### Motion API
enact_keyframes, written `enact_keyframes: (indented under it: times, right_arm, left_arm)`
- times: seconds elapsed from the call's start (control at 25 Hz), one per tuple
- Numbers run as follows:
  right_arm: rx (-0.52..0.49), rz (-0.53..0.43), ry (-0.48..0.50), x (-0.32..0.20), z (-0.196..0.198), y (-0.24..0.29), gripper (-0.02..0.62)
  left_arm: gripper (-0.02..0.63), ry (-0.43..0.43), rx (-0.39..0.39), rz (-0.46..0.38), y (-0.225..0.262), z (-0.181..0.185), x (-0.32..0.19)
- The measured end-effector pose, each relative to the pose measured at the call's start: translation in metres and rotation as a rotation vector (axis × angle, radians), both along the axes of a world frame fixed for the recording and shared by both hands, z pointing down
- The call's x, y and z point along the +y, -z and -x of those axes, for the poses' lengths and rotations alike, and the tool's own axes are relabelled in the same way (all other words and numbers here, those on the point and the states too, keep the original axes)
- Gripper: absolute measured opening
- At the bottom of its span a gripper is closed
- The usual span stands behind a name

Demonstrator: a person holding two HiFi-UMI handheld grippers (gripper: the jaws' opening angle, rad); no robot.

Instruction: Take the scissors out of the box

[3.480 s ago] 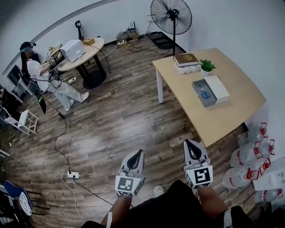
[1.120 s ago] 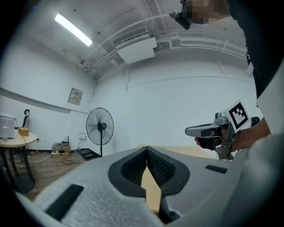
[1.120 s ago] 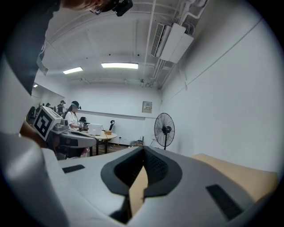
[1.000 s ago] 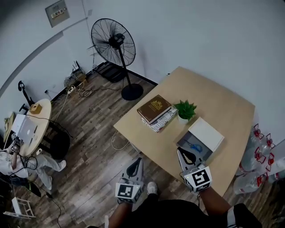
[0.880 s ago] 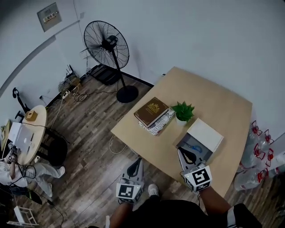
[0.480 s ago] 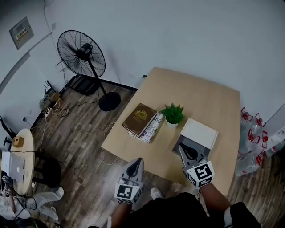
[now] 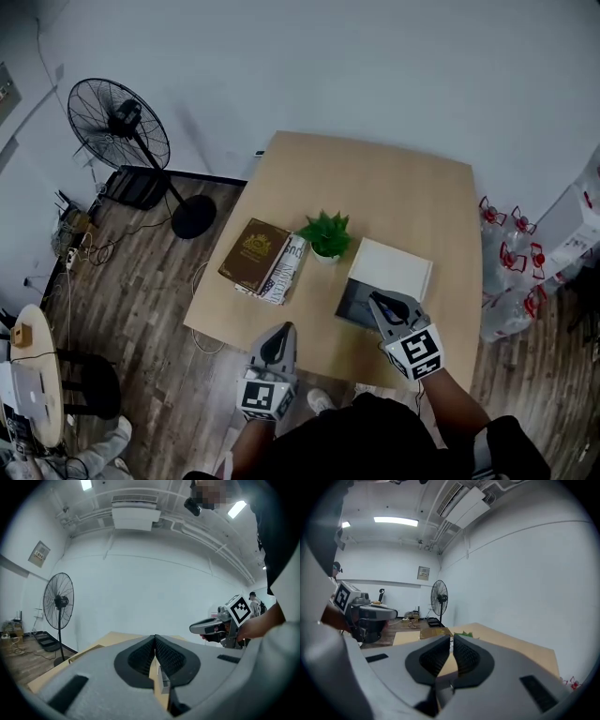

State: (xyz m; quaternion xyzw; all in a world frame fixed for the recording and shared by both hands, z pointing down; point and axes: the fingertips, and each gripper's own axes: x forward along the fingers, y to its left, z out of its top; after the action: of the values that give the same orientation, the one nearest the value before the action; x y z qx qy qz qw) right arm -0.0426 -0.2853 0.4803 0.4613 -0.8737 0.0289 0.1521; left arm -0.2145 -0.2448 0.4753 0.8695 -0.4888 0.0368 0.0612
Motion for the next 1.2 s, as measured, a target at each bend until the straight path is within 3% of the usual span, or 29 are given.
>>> enact_keyframes:
  times: [0.12,0.36,0.6,0.84,1.2]
  right_arm:
    - [0.038,0.07,0.009,-0.006,-0.015,-0.026,0.089]
    - [0.218,0.221,0.074,-0.015,-0.035,-0.093,0.167]
    - [0.436,0.362,0.208,-0.018,-0.044,-0.159,0.172]
    - [0.567,0.473,0.309,-0.017,-0.047,-0.208,0.162]
    - [0.735,0.639,0.33,-0.012,-0.063,-0.261,0.144]
  left_arm:
    - [0.005,-0.017,0.008,-0.006,-0.009,-0.017,-0.01]
    - [0.004,-0.039,-0.014,0.029,-0.022,-0.038,-0.023]
    - [0.005,-0.02,-0.03,0.056,-0.036,-0.039,-0.036]
    - [0.004,0.014,-0.037,0.089,-0.046,-0.035,-0.043]
    - [0.005,0.047,-0.046,0.101,-0.052,-0.029,-0.049]
